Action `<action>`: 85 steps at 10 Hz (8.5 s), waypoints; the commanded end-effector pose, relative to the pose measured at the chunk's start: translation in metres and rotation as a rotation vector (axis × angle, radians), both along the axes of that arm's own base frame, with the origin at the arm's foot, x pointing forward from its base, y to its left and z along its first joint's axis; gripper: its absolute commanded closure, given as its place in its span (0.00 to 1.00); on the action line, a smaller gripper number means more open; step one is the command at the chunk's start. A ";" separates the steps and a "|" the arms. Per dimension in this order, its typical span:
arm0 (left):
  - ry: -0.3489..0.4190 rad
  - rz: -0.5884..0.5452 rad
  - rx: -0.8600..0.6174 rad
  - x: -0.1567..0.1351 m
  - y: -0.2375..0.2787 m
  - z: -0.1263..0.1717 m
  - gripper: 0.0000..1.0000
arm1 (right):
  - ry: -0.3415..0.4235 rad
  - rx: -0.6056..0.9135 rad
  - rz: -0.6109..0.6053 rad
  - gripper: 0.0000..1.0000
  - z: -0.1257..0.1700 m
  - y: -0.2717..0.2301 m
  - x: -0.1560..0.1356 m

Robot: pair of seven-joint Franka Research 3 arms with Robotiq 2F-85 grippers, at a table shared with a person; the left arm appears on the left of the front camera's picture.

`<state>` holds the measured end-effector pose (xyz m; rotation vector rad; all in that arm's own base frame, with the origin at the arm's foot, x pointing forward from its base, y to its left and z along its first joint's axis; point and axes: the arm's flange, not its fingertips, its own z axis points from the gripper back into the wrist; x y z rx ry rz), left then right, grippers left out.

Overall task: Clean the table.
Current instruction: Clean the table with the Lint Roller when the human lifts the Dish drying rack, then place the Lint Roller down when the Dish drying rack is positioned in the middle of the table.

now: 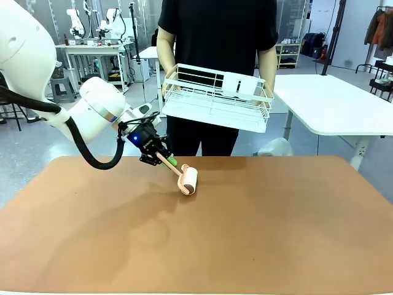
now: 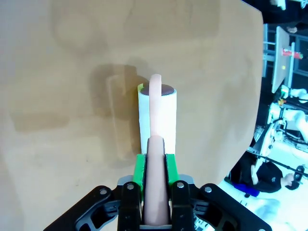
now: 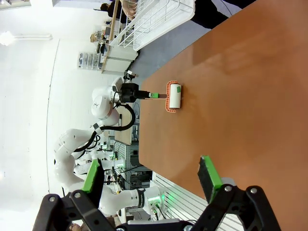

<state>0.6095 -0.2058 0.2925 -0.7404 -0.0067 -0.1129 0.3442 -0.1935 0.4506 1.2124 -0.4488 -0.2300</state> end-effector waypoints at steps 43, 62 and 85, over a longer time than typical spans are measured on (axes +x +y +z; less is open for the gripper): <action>-0.102 0.242 0.621 -0.161 0.171 0.315 0.79 | -0.002 0.015 -0.006 0.00 0.001 0.002 -0.005; 0.123 0.392 0.383 -0.122 0.194 0.305 0.79 | -0.002 0.015 -0.006 0.00 0.001 0.002 -0.005; 0.282 1.615 0.199 -0.054 0.226 0.061 0.79 | -0.002 0.015 -0.006 0.00 0.001 0.002 -0.005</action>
